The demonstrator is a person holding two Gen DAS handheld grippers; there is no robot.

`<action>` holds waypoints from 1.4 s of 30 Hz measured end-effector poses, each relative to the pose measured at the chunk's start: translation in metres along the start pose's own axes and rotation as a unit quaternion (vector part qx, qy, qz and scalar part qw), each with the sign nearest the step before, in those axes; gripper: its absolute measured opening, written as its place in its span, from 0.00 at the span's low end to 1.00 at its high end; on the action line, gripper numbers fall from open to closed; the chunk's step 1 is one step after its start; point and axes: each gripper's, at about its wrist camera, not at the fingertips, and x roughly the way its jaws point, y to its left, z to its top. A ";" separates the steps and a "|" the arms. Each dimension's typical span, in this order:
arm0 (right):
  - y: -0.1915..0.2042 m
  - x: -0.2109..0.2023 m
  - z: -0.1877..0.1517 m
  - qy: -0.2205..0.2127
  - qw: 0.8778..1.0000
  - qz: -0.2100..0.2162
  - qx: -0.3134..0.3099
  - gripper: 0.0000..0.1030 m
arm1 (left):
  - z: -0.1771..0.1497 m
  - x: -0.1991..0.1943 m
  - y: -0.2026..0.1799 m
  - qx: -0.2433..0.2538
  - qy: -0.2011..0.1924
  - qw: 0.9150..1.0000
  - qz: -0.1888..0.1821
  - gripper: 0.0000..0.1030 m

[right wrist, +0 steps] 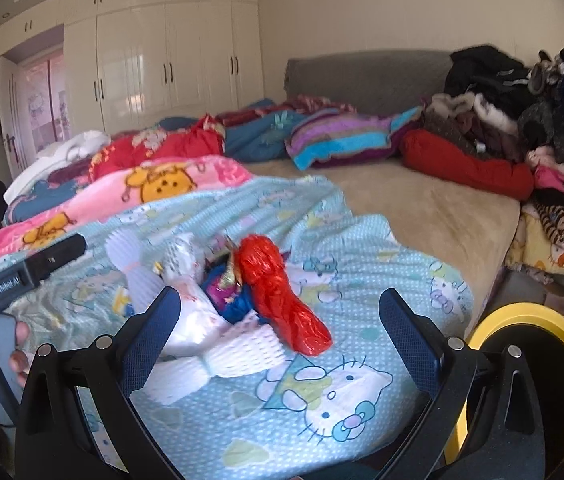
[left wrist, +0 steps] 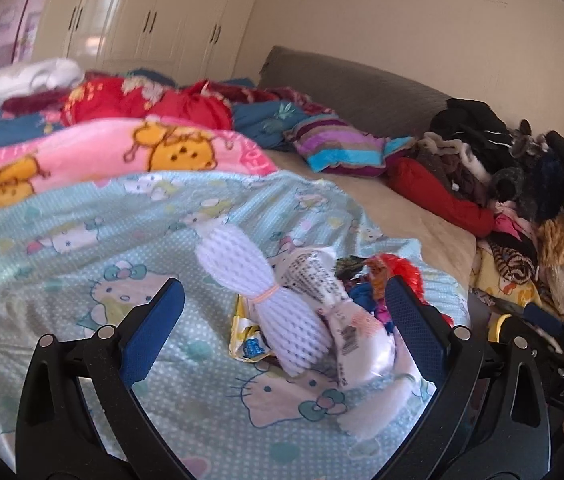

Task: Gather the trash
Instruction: 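Grasp the white foam net with the left tool while the right tool grasps the red wrapper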

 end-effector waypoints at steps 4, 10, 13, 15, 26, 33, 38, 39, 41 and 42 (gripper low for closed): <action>-0.011 0.023 -0.002 0.034 0.999 0.005 0.008 0.94 | 0.000 0.018 0.010 -0.021 0.021 0.999 -0.014 0.89; -0.021 0.056 -0.005 0.070 0.997 0.012 0.016 0.94 | 0.001 0.045 0.026 -0.049 0.042 0.998 -0.014 0.90; -0.022 0.070 -0.006 0.083 0.996 0.015 0.016 0.93 | 0.002 0.057 0.034 -0.068 0.049 0.996 -0.016 0.89; -0.022 0.081 -0.007 0.097 0.995 0.020 0.015 0.88 | 0.003 0.066 0.039 -0.080 0.054 0.995 -0.022 0.89; -0.026 0.103 -0.019 0.135 0.988 0.068 0.031 0.09 | 0.006 0.093 0.037 -0.135 0.066 0.986 -0.066 0.49; -0.031 0.077 -0.018 0.095 0.992 0.067 0.044 0.08 | 0.003 0.079 0.023 -0.105 0.057 0.990 -0.074 0.21; -0.037 0.056 -0.014 0.072 0.994 0.067 0.057 0.08 | 0.012 0.046 0.014 -0.091 0.021 0.993 -0.074 0.19; -0.038 0.053 -0.013 0.070 0.994 0.066 0.057 0.08 | 0.014 0.039 0.012 -0.087 0.013 0.993 -0.076 0.19; -0.039 0.045 -0.013 0.063 0.994 0.065 0.058 0.08 | 0.018 0.023 0.004 -0.077 -0.006 0.994 -0.082 0.19; -0.039 0.041 -0.014 0.060 0.994 0.064 0.058 0.08 | 0.020 0.017 0.001 -0.074 -0.013 0.994 -0.084 0.19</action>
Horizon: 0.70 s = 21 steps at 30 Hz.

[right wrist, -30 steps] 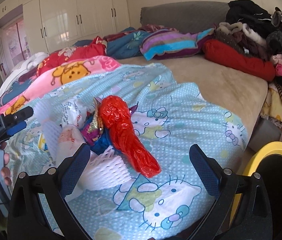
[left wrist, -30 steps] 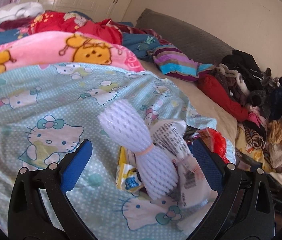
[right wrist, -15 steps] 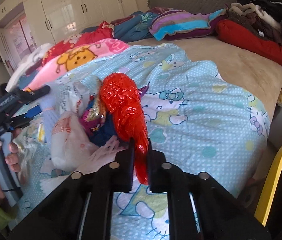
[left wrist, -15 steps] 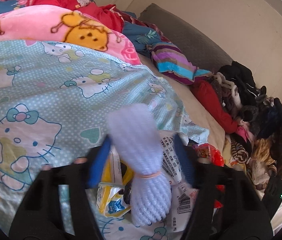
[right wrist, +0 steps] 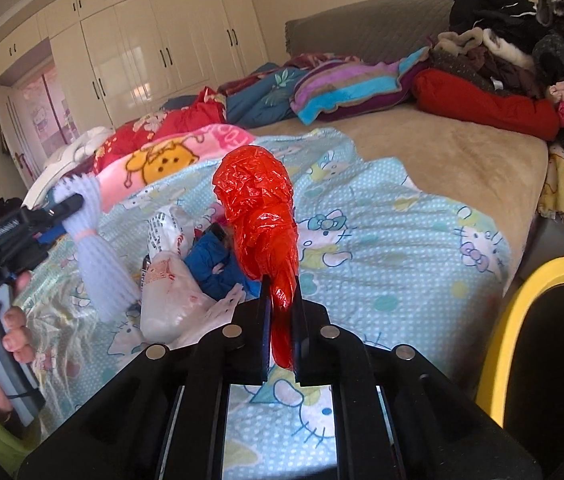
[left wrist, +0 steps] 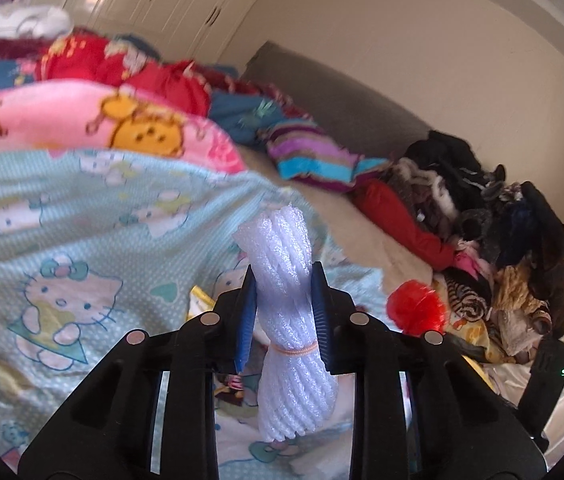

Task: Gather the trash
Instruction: 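Grasp the white foam net with the left tool while the right tool grasps the red wrapper, then carry both items over the yellow-rimmed bin and open both tools to drop them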

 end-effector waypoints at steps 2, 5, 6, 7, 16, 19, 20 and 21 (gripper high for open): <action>-0.002 -0.007 -0.001 -0.002 1.000 -0.002 0.003 0.08 | 0.004 -0.011 -0.010 0.008 -0.013 1.000 -0.007 0.19; -0.007 -0.017 -0.003 -0.005 1.000 -0.005 0.012 0.08 | 0.009 -0.022 -0.024 0.015 -0.024 0.999 -0.024 0.19; -0.009 -0.021 -0.003 -0.005 1.000 -0.007 0.015 0.08 | 0.010 -0.023 -0.028 0.018 -0.025 0.999 -0.028 0.19; -0.011 -0.024 -0.003 -0.006 1.000 -0.008 0.018 0.08 | 0.011 -0.025 -0.034 0.021 -0.027 0.999 -0.031 0.19; -0.027 -0.057 -0.001 -0.016 0.999 -0.028 0.028 0.08 | 0.001 -0.021 -0.082 0.061 -0.018 0.996 -0.069 0.19; -0.034 -0.067 0.002 -0.019 0.999 -0.031 0.034 0.08 | -0.006 -0.018 -0.097 0.068 -0.012 0.994 -0.082 0.19; -0.037 -0.072 0.002 -0.019 0.999 -0.031 0.038 0.08 | -0.007 -0.017 -0.100 0.071 -0.011 0.994 -0.085 0.19; -0.041 -0.076 0.003 -0.020 0.998 -0.033 0.042 0.08 | -0.009 -0.017 -0.104 0.074 -0.009 0.993 -0.088 0.19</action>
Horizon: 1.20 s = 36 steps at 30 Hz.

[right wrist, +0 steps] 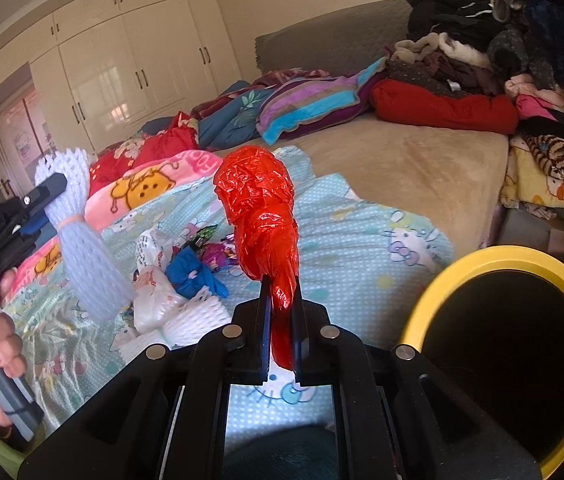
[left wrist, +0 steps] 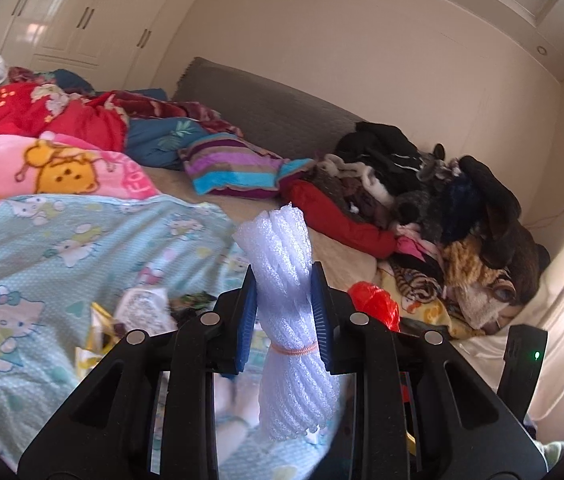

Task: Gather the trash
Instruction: 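Carry both items over the yellow-rimmed bin and open both tools to drop them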

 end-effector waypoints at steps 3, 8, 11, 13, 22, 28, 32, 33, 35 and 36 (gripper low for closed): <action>-0.011 -0.011 0.002 0.000 1.000 -0.007 0.007 0.08 | -0.005 0.005 -0.014 0.005 0.006 1.000 -0.012 0.19; -0.029 -0.030 -0.001 -0.004 1.000 -0.028 0.005 0.08 | -0.012 0.014 -0.035 0.017 0.015 0.999 -0.028 0.19; -0.041 -0.041 -0.006 -0.006 0.999 -0.039 0.011 0.08 | -0.017 0.019 -0.047 0.021 0.020 0.999 -0.038 0.19; -0.047 -0.045 -0.007 -0.007 0.999 -0.044 0.015 0.08 | -0.020 0.022 -0.055 0.022 0.024 0.999 -0.044 0.19; -0.077 -0.065 -0.013 -0.007 0.997 -0.067 0.034 0.08 | -0.030 0.031 -0.089 0.040 0.033 0.996 -0.071 0.19; -0.096 -0.074 -0.017 -0.006 0.995 -0.081 0.051 0.08 | -0.036 0.040 -0.110 0.051 0.041 0.994 -0.089 0.19; -0.108 -0.081 -0.023 0.001 0.994 -0.093 0.056 0.08 | -0.042 0.045 -0.123 0.060 0.046 0.992 -0.103 0.19; -0.112 -0.082 -0.025 0.003 0.994 -0.096 0.060 0.08 | -0.043 0.046 -0.125 0.061 0.047 0.992 -0.105 0.19; -0.121 -0.085 -0.028 0.008 0.992 -0.100 0.071 0.08 | -0.047 0.050 -0.133 0.063 0.052 0.991 -0.110 0.19; -0.125 -0.086 -0.030 0.010 0.992 -0.100 0.077 0.08 | -0.048 0.051 -0.134 0.063 0.054 0.990 -0.113 0.19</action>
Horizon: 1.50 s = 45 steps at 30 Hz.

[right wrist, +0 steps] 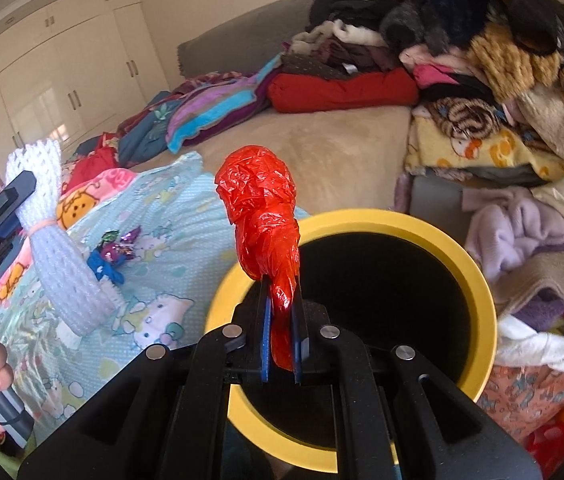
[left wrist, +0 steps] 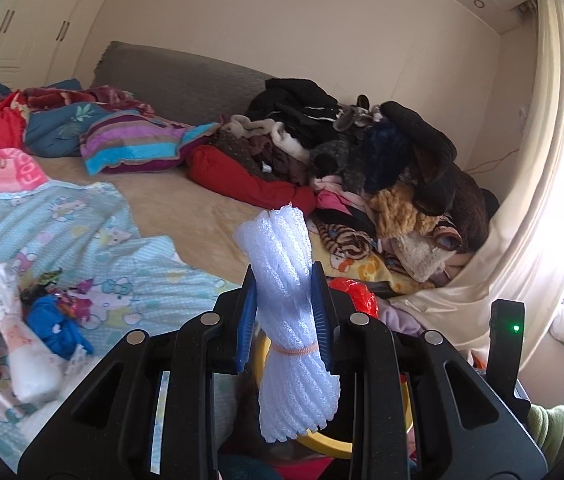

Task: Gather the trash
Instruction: 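Carry both items over the yellow-rimmed bin and open both tools to drop them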

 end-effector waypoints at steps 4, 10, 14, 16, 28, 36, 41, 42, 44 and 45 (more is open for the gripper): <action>-0.020 -0.002 -0.005 0.008 1.000 -0.013 0.019 0.08 | -0.004 0.011 -0.014 0.010 0.008 1.000 -0.013 0.19; -0.045 -0.002 -0.009 0.016 0.998 -0.028 0.057 0.08 | -0.009 0.032 -0.035 0.021 0.020 0.999 -0.031 0.19; -0.056 0.000 -0.009 0.019 0.997 -0.035 0.070 0.08 | -0.016 0.047 -0.048 0.031 0.029 0.998 -0.044 0.20; -0.061 0.001 -0.009 0.023 0.996 -0.036 0.078 0.08 | -0.020 0.055 -0.054 0.036 0.035 0.998 -0.048 0.20; -0.073 0.010 -0.011 0.041 0.994 -0.039 0.097 0.09 | -0.041 0.103 -0.052 0.026 0.082 0.996 -0.039 0.27; -0.069 0.012 -0.014 0.039 0.994 -0.055 0.088 0.42 | -0.052 0.109 -0.041 0.001 0.103 0.994 -0.049 0.80; -0.060 0.007 -0.014 0.022 0.995 -0.068 0.071 0.50 | -0.050 0.096 -0.033 -0.015 0.094 0.995 -0.034 0.89; -0.059 0.005 -0.014 0.016 0.995 -0.068 0.067 0.53 | -0.049 0.094 -0.032 -0.014 0.092 0.995 -0.030 0.89; -0.053 0.002 -0.013 0.004 0.996 -0.067 0.058 0.56 | -0.046 0.087 -0.029 -0.013 0.086 0.996 -0.021 0.89; -0.050 0.000 -0.012 -0.001 0.996 -0.066 0.054 0.57 | -0.045 0.082 -0.027 -0.013 0.082 0.996 -0.016 0.89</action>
